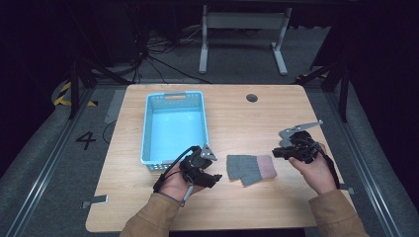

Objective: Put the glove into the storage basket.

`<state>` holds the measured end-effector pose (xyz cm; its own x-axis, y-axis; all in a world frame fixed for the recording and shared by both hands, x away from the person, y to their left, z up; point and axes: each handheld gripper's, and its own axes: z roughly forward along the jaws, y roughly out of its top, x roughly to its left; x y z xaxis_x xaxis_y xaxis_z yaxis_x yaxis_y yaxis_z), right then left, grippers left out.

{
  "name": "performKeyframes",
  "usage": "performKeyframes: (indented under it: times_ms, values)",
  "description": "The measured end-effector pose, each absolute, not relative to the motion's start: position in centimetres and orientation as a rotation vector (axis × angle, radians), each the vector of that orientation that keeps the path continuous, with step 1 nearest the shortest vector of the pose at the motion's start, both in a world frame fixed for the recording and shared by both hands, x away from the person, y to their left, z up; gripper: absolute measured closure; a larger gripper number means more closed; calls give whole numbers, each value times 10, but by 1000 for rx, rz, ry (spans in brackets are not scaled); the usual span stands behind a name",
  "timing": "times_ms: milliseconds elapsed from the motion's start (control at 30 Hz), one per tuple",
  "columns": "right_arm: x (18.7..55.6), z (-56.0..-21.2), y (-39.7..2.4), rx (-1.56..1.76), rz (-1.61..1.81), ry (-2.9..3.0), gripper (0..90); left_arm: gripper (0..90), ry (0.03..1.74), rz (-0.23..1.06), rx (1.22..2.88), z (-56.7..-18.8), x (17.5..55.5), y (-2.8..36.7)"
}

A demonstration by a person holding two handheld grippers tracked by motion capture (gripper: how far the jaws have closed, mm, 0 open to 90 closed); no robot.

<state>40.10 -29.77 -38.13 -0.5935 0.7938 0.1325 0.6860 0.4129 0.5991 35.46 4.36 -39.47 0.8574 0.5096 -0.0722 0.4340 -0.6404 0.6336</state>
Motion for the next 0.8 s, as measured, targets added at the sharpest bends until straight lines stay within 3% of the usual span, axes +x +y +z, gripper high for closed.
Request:
performKeyframes:
  times_ms: [167,500,800]
  values:
    - [406,-379,-312,1373,946,2447,761,416,689,152,2356,-395,354,46]
    - [420,-379,-337,1445,930,2334,502,415,722,159,2357,-397,350,55]
    - [435,-386,-355,1492,871,2256,395,414,755,174,2351,-398,347,64]
